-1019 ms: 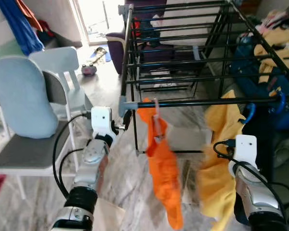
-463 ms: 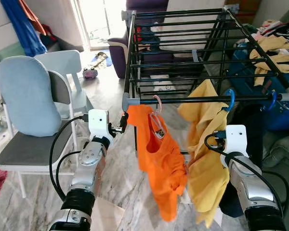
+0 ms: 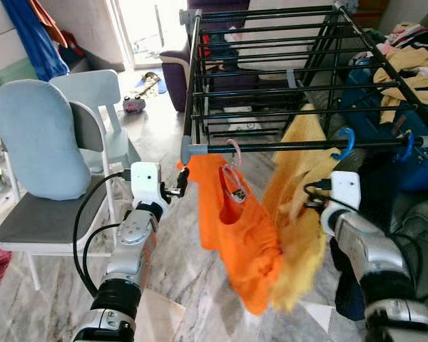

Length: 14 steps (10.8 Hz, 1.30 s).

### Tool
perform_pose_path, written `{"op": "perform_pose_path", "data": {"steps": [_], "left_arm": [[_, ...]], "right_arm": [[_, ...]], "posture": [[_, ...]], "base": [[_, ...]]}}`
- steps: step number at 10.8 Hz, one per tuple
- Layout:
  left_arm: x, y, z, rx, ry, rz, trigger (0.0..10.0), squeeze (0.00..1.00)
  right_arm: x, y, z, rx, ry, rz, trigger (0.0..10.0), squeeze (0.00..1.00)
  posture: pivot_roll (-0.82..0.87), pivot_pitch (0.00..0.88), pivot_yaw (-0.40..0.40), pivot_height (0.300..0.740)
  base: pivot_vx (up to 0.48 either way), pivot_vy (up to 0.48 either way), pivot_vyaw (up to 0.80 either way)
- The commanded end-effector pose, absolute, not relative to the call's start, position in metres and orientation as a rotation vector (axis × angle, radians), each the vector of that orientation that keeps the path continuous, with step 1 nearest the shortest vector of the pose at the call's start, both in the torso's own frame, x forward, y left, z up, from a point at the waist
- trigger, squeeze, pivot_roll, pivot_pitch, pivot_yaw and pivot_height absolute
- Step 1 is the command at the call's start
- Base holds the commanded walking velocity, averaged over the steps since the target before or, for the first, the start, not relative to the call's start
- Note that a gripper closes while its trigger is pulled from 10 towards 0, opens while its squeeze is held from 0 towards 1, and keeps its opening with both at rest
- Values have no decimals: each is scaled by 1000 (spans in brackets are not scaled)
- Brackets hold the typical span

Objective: Hang hanger

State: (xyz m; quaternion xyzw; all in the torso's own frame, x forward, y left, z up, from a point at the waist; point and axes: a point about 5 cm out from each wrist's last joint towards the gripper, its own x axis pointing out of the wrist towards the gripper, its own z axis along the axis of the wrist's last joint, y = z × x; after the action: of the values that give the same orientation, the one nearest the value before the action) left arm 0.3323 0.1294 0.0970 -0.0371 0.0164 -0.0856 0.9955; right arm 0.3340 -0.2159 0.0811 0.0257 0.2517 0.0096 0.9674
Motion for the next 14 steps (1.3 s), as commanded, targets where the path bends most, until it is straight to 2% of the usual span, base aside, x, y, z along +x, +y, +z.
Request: {"op": "perform_pose_path", "data": {"steps": [1,4,6,7,8,9,10,14], "left_arm": [[332,133,97,-66,40,-161,10000,0],[331,134,93,-59,71,-144,10000,0],[332,133,94,-54,73,-145,10000,0],[333,133,95,-52,73,-137,10000,0],[333,134,95,-47,75,-129,10000,0],[332,133,92,-36,90,-123,10000,0],[331,133,90,-29,107,-110,10000,0],[330,137,95,2,55,-104,10000,0]], "right_arm": [[343,-207,90,81,492,73,10000,0],[328,-210,60,111,616,91,10000,0],[323,-221,57,89,615,66,10000,0],[321,-230,59,35,590,34,10000,122],[320,-241,63,-37,537,-10,10000,1000],[319,-245,66,-94,511,-16,10000,1000],[319,-244,70,-75,484,-17,10000,1000],[308,-234,91,-165,299,-21,10000,1000]], "posture": [[-201,0,50,740],[-195,0,47,740],[-200,0,55,740],[-203,0,57,740],[-203,0,57,740],[-205,0,59,740],[-208,0,62,740],[-213,0,67,740]], "base": [[0,0,0],[0,0,0],[0,0,0],[0,0,0],[0,0,0],[0,0,0],[0,0,0],[0,0,0]]}}
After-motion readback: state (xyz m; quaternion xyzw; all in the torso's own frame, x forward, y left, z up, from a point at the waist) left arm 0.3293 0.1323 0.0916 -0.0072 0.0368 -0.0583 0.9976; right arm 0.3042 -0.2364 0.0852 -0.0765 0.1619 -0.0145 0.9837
